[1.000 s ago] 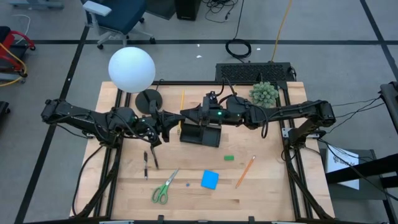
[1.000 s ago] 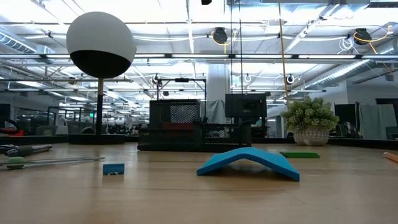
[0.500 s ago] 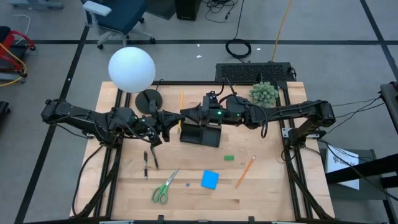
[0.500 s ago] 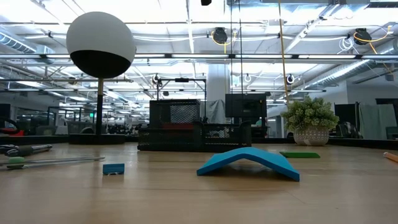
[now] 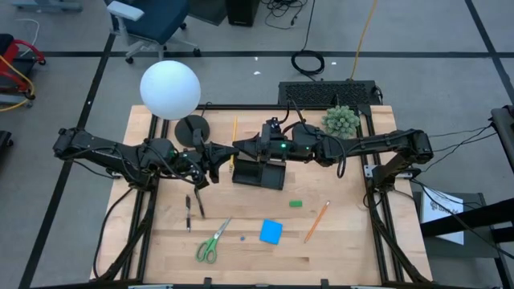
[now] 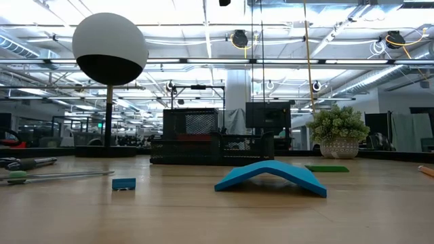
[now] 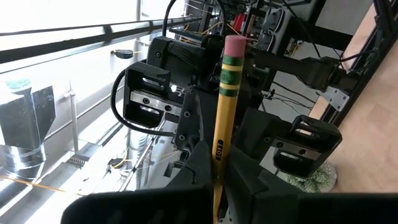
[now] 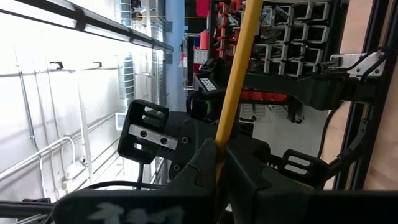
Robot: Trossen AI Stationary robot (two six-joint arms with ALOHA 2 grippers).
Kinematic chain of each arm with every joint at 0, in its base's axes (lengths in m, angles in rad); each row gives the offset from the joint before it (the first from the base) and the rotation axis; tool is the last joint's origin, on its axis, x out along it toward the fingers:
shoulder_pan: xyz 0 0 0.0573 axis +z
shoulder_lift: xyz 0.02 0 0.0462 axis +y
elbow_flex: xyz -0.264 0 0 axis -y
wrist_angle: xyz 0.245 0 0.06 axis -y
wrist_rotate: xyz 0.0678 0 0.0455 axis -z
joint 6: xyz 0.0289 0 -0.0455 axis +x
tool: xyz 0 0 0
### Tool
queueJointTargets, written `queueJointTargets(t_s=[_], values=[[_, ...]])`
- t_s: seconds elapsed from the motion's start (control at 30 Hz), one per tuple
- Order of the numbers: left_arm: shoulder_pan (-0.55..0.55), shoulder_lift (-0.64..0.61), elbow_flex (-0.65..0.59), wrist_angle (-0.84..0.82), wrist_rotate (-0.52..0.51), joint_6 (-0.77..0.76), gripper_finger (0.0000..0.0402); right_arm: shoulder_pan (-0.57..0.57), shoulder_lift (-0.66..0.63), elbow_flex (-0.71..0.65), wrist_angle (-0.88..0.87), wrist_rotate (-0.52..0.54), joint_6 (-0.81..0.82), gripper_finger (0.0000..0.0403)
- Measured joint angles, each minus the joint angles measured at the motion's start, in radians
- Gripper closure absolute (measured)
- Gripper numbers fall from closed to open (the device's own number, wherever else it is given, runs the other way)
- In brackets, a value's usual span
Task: Pick and place office supplies into organizer
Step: Put the yellow pencil into the desk organizer
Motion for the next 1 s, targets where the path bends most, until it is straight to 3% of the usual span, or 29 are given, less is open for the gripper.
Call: queueJointTargets(t_s=[0.53, 1.0], values=[[0.000, 0.000, 0.000, 0.006, -0.008, -0.003, 0.0397, 0.000, 0.000, 0.000, 0.001, 0.005, -0.001, 0.0391], [0.000, 0.002, 0.000, 0.003, -0.025, -0.010, 0.0398, -0.001, 0.000, 0.000, 0.003, 0.012, -0.004, 0.0308]])
